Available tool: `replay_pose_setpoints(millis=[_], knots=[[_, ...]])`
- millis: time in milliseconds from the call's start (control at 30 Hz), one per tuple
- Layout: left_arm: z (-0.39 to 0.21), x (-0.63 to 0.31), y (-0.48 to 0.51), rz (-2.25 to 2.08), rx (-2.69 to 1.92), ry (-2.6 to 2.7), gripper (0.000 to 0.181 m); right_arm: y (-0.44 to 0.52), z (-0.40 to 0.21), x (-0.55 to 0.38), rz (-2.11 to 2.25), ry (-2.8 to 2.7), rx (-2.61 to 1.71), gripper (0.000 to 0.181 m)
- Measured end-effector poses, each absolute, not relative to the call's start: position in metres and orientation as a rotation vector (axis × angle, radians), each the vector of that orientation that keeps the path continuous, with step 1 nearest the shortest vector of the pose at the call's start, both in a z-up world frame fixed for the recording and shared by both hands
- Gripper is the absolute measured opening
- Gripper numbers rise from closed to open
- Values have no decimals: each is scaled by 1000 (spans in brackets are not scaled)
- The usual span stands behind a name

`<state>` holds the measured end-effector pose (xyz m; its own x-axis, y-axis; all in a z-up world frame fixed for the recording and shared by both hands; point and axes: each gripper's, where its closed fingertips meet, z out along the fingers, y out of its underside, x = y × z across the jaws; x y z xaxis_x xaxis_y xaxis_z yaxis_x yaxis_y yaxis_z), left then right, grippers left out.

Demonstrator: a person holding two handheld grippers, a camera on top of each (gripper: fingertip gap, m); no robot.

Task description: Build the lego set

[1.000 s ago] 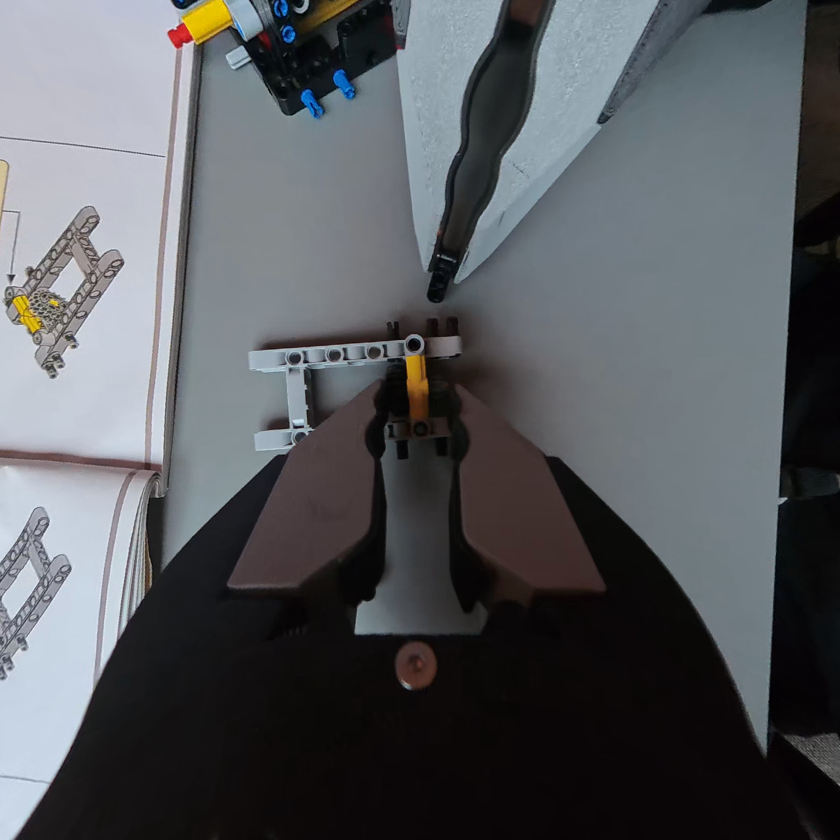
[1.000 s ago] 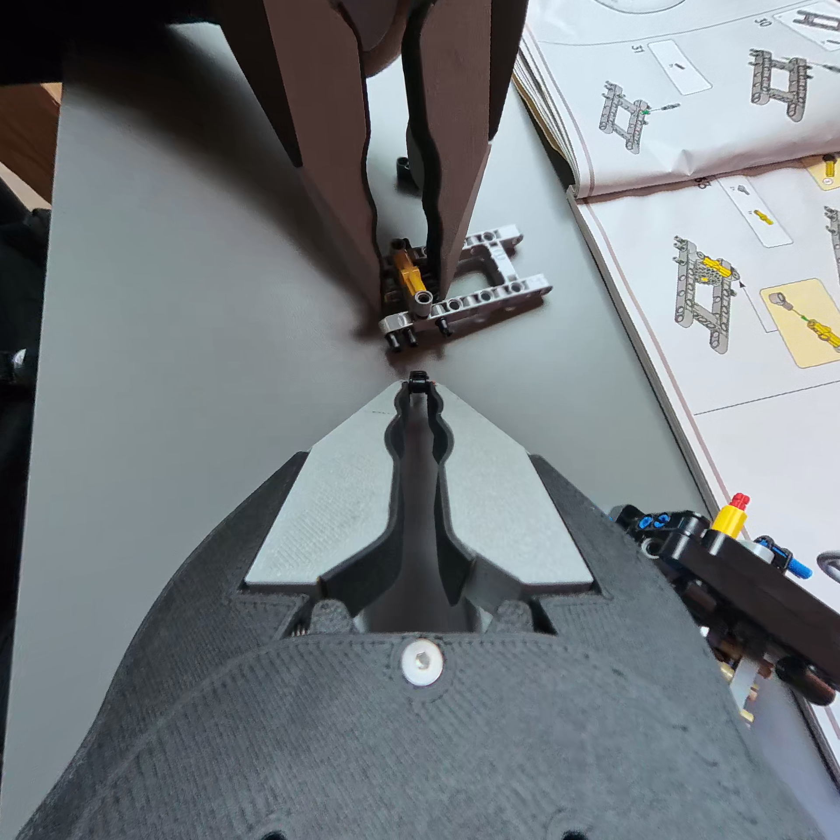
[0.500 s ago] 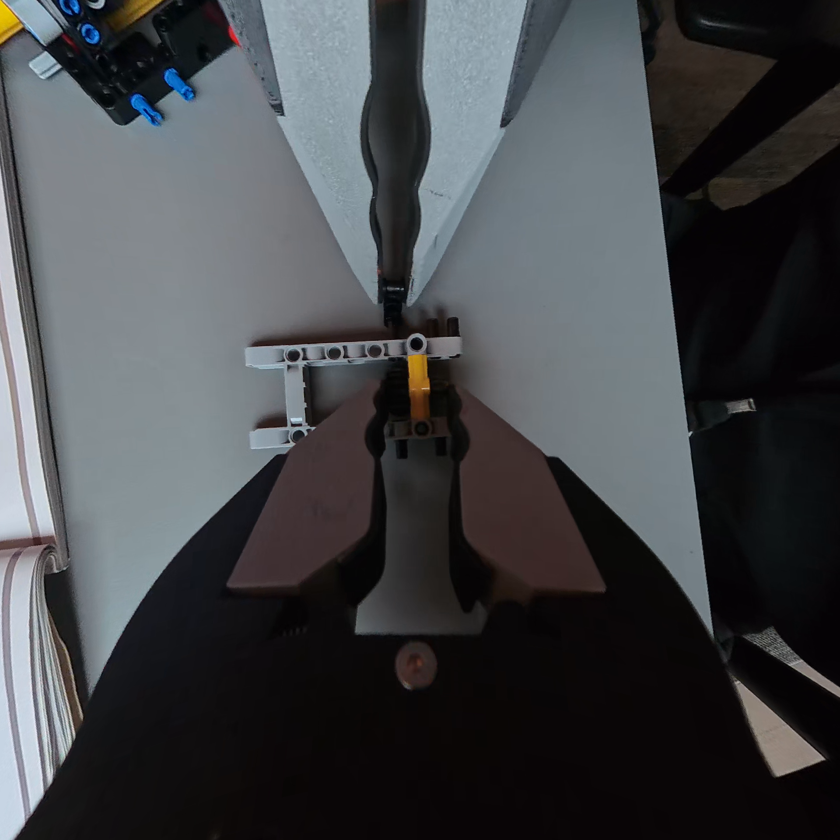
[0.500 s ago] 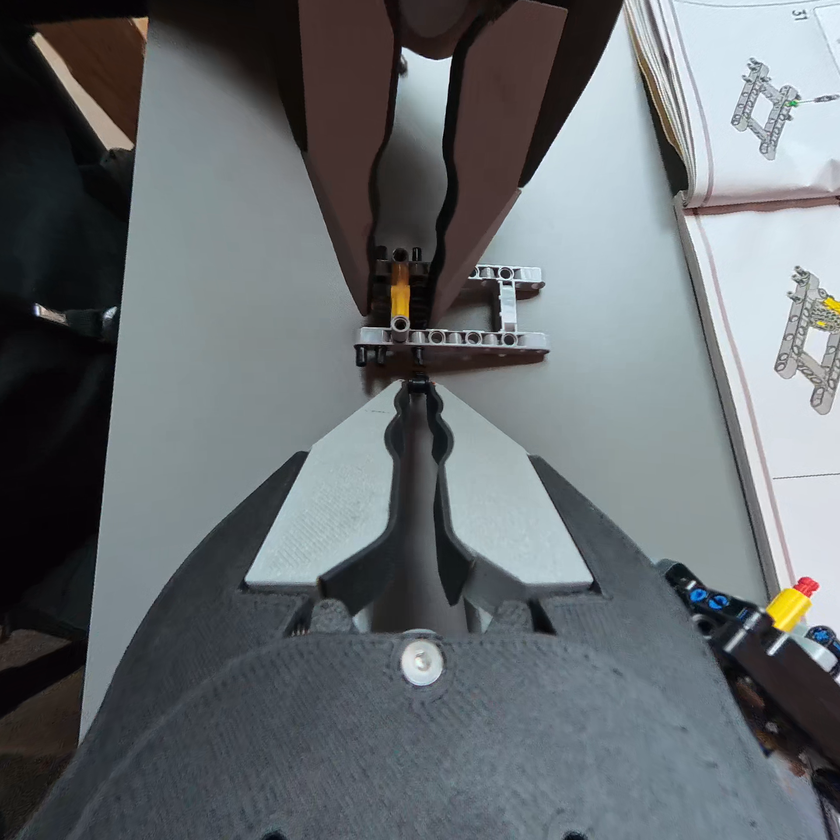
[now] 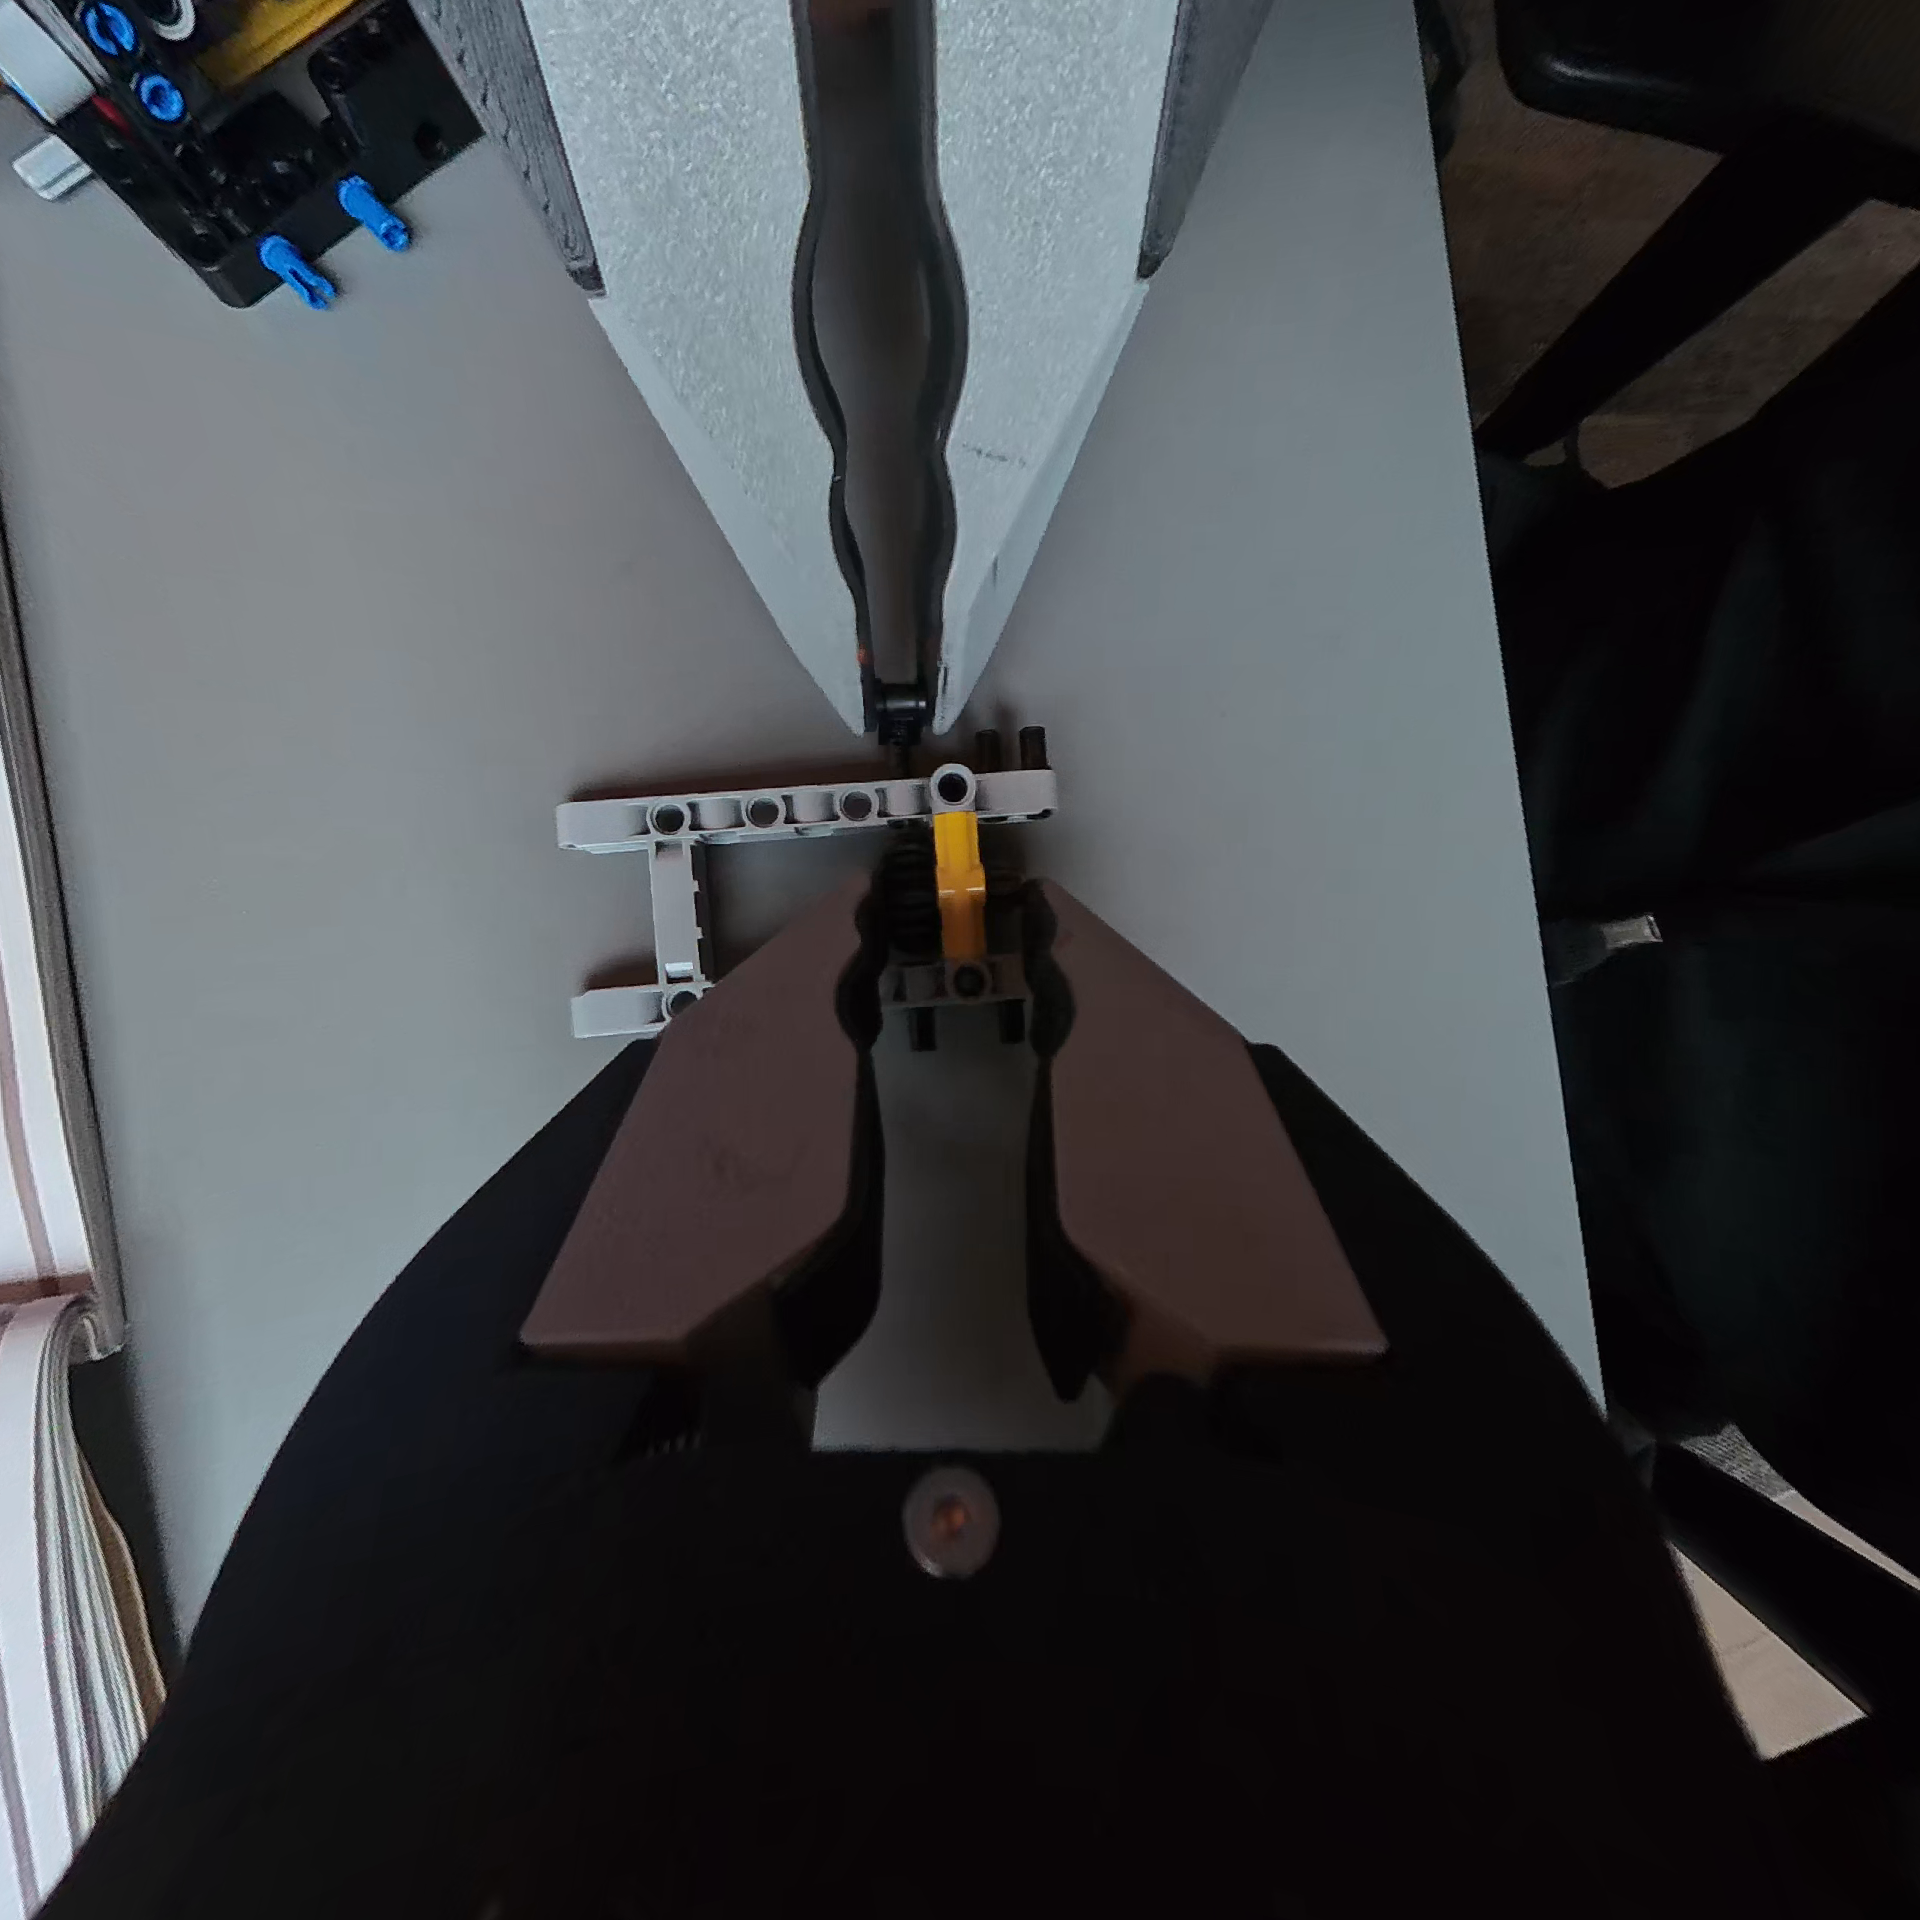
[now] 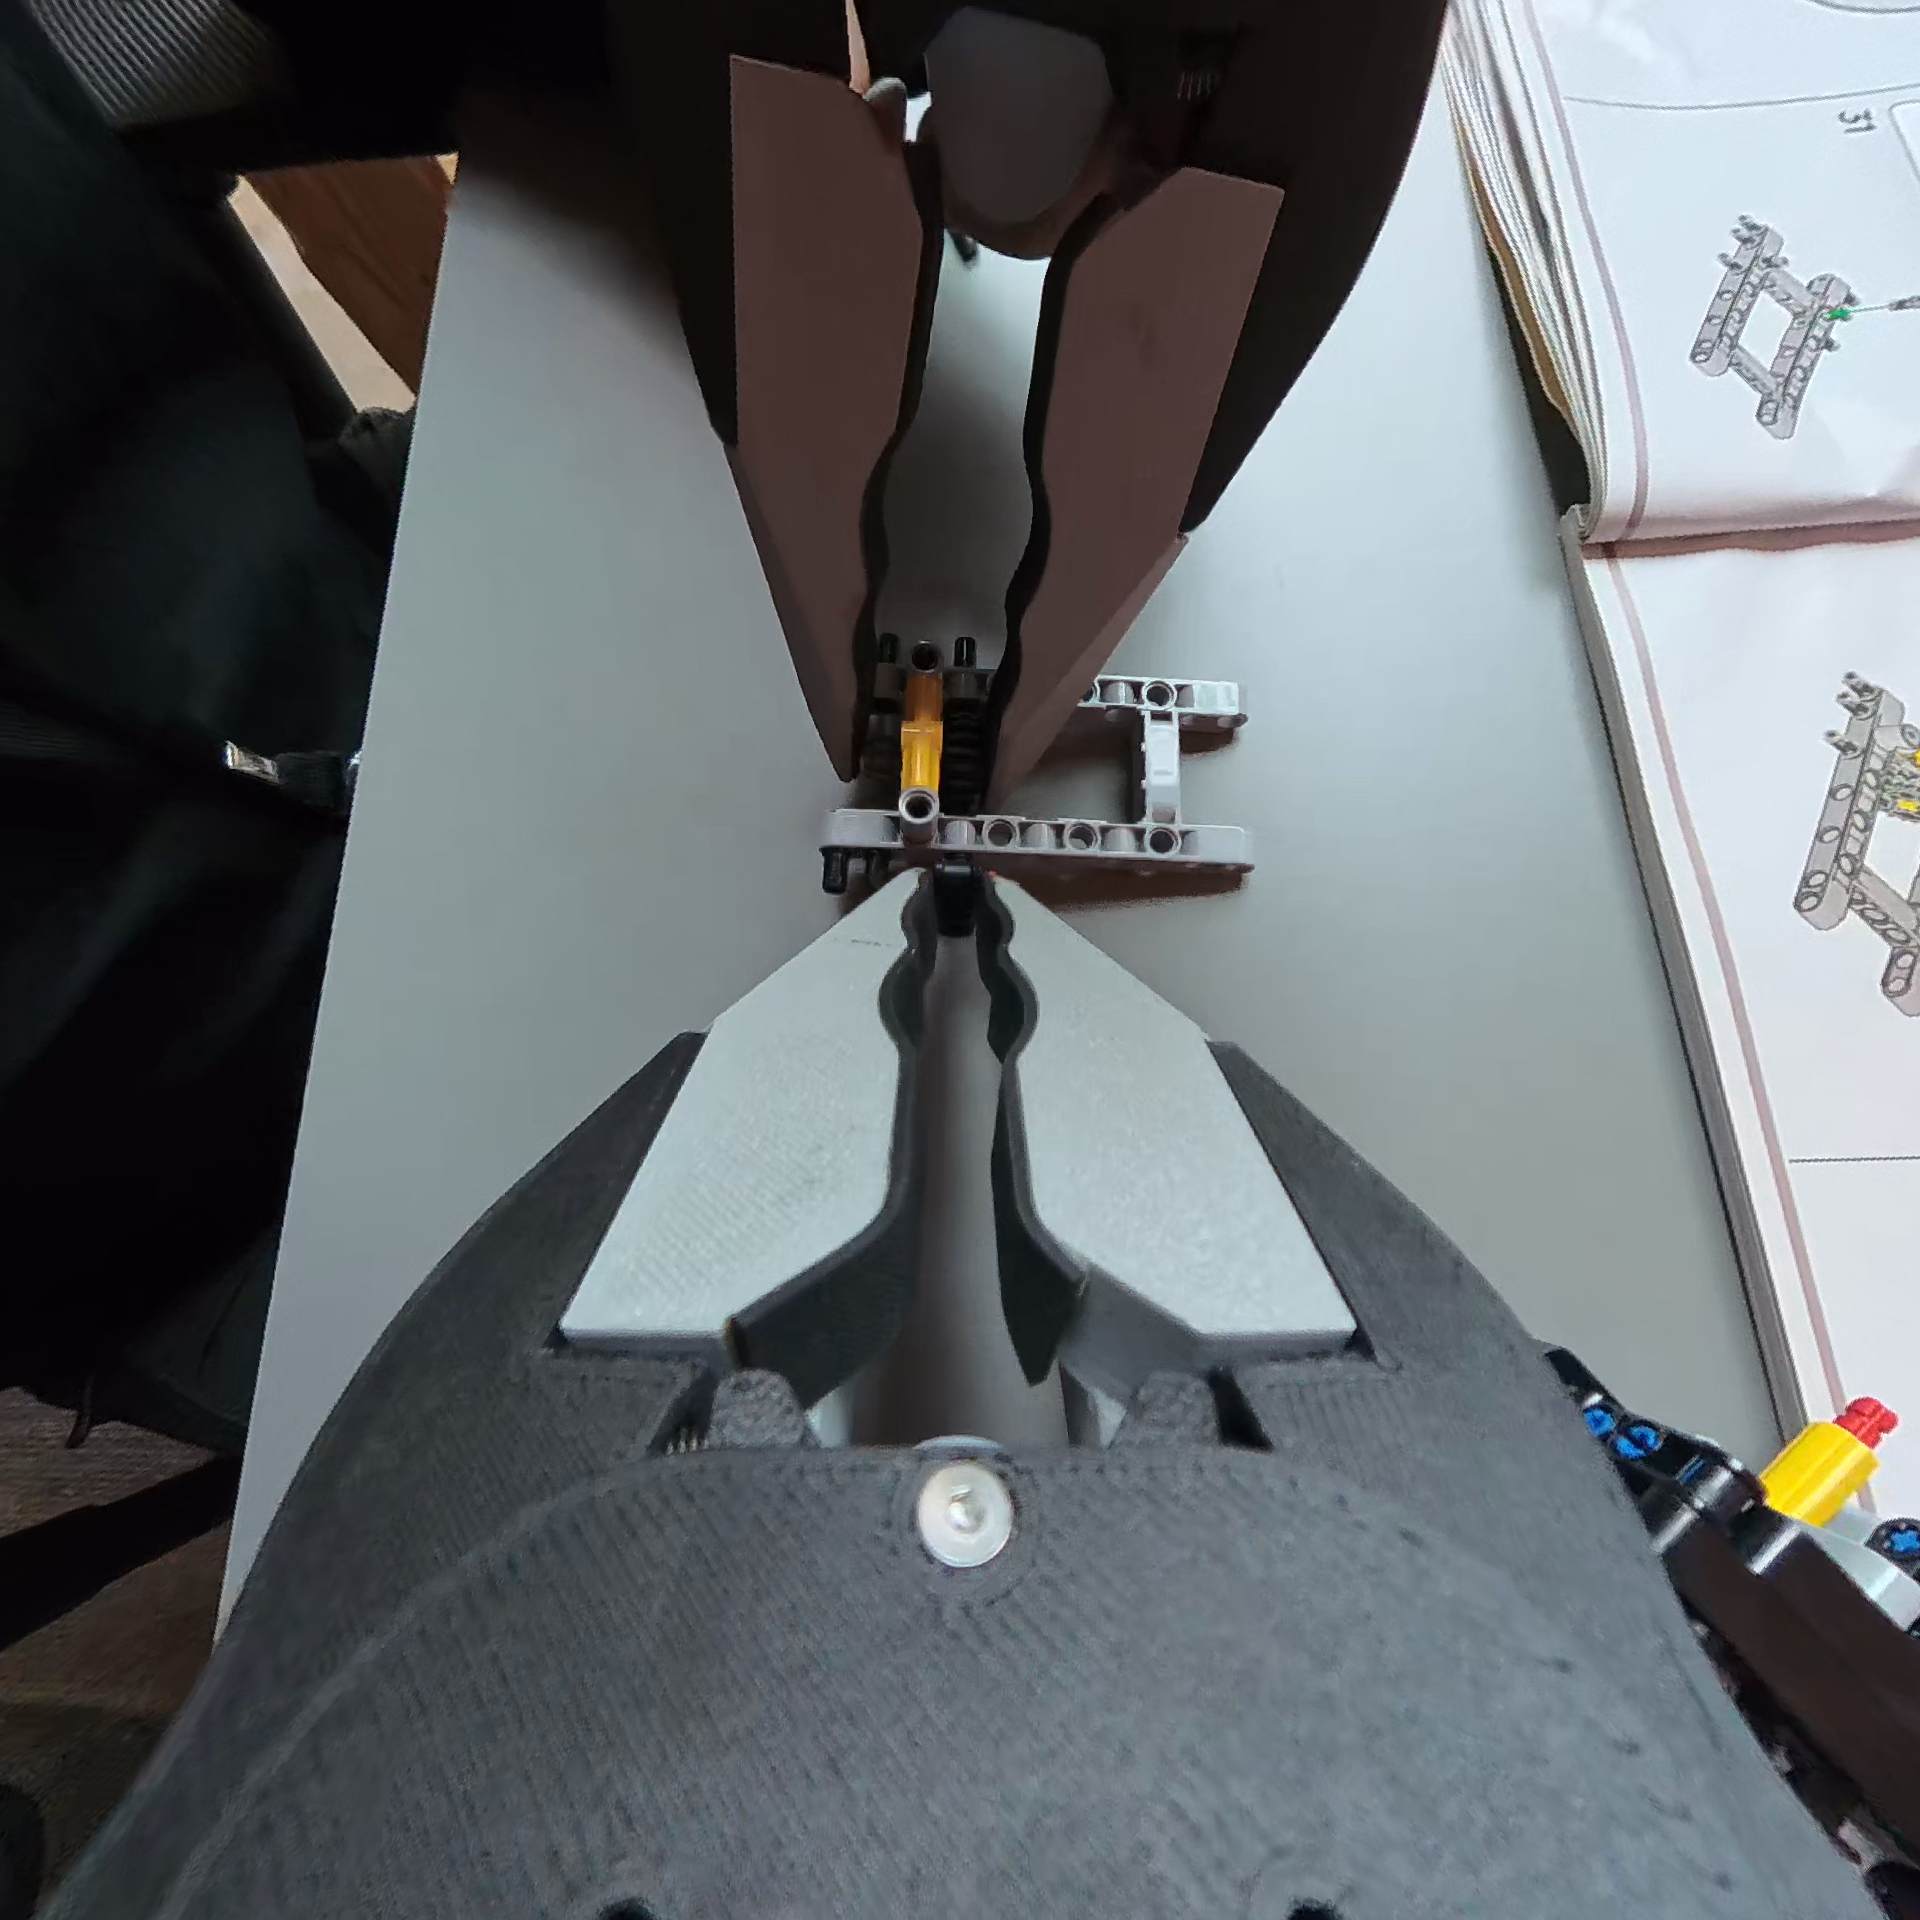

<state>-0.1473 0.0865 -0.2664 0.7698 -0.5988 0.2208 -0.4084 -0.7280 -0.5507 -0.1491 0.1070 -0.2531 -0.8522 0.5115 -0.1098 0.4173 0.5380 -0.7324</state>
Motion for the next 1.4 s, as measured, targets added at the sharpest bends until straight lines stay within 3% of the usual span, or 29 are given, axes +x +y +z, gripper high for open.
replay_pose_setpoints(millis=[1400], knots=[[-266,-144,91,-582,-2430,711,23,120,-268,-142,1148,-2590,-765,4]])
